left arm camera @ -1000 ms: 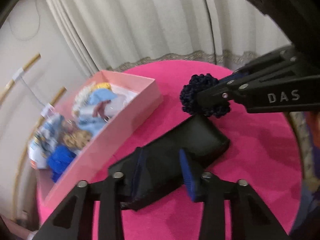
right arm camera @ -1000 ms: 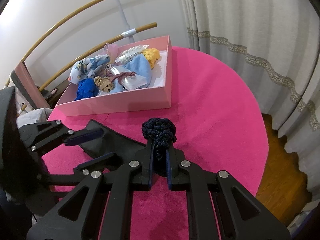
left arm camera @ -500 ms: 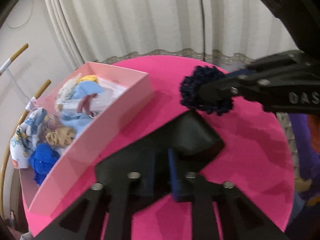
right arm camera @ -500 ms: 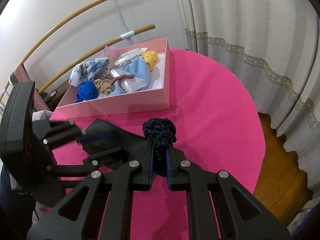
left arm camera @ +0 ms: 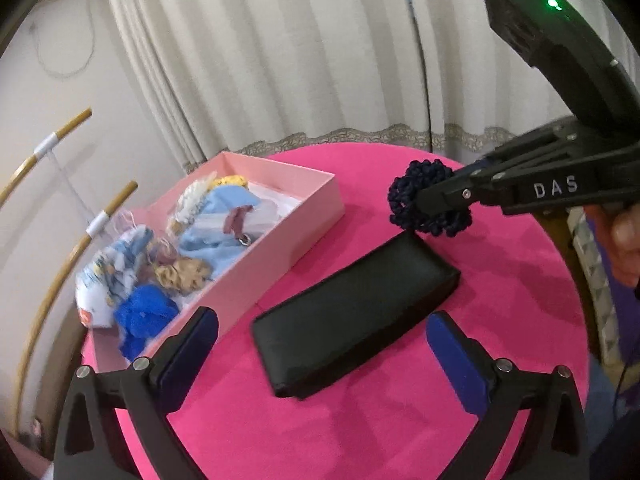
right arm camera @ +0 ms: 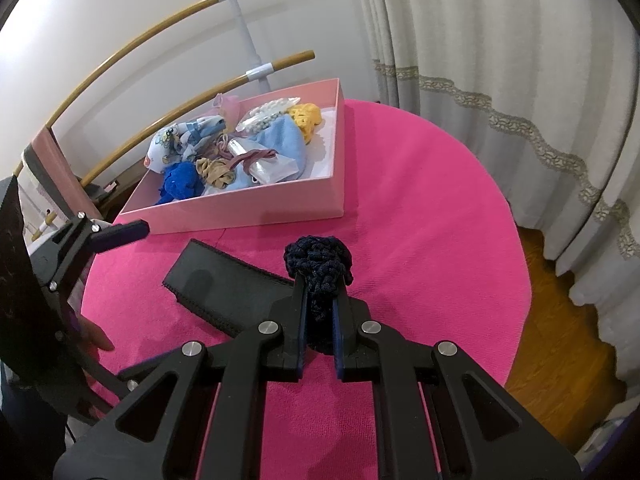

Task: Organize soft objects
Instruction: 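Lift the black case with the left tool while the right tool lifts the navy scrunchie, then lower the case and scrunchie into the pink box and open both tools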

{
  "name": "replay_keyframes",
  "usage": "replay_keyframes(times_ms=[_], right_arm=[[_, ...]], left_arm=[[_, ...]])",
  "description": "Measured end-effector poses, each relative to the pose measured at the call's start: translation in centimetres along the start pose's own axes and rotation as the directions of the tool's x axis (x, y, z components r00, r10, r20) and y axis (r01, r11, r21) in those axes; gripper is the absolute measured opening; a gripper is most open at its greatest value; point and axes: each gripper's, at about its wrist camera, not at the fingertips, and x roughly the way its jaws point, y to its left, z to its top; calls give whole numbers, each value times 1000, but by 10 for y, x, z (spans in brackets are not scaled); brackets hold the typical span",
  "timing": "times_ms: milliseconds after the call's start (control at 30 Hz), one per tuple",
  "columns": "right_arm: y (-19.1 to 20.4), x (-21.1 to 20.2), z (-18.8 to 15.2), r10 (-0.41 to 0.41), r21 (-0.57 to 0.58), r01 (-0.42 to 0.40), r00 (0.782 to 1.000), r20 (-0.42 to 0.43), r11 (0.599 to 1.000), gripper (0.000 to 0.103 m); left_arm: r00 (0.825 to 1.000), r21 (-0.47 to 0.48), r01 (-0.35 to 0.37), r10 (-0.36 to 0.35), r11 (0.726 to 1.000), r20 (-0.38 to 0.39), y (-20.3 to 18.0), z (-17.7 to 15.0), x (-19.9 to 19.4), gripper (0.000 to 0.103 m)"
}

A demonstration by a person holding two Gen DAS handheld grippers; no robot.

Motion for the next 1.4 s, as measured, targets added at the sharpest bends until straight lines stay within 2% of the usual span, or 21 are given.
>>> replay_keyframes(times_ms=[100, 267, 333, 367, 400, 433, 600, 667, 700, 867, 1000, 1133, 1267, 1400], right_arm=[[1, 0, 0, 0, -3, 0, 1000, 0, 1000, 9], [3, -1, -1, -3, 0, 3, 1000, 0, 1000, 9], [3, 0, 0, -10, 1, 10, 1000, -2, 1000, 9], [3, 0, 1, -12, 0, 12, 1000, -3, 1000, 9], [3, 0, 1, -15, -1, 15, 1000, -3, 1000, 9], [2, 1, 1, -17, 0, 17, 1000, -3, 1000, 9], [-2, 2, 3, -22, 16, 21, 1000, 7, 1000, 9], [-2, 2, 3, -18, 22, 17, 1000, 12, 1000, 9], [-1, 2, 3, -16, 20, 15, 1000, 13, 1000, 9], [8, -3, 2, -3, 4, 2, 1000, 26, 1000, 9], [17, -9, 4, 9, -10, -8, 999, 39, 1000, 9], [29, -17, 10, 21, -33, -19, 998, 58, 999, 9], [45, -27, 23, 32, -74, -26, 996, 87, 997, 9], [62, -35, 38, 49, -121, -36, 992, 114, 992, 9]], left_arm=[[999, 98, 37, -36, 995, -9, 2, 3, 3, 103], [993, 262, 98, -76, 960, -92, -7, 12, 40, 103], [987, 266, 125, -94, 956, -127, -9, 12, 56, 103], [983, 237, 156, -128, 959, -129, -6, 12, 60, 102], [974, 171, 202, -180, 964, -139, 1, 14, 65, 93], [962, 108, 247, -230, 963, -150, 7, 14, 67, 89], [974, 48, 201, -195, 978, -115, 7, 3, 49, 62], [977, 14, 185, -183, 983, -110, 9, -4, 40, 55], [980, -5, 170, -170, 985, -105, 9, -8, 34, 48], [989, -79, 109, -116, 991, -93, 12, -26, 7, 43], [993, -169, 79, -93, 982, -77, 24, -34, -19, 41], [997, -231, 5, -23, 973, -75, 31, -33, -46, 41], [996, -324, -79, 61, 943, -65, 47, -29, -75, 41], [987, -406, -160, 154, 900, -48, 63, -24, -103, 41]])
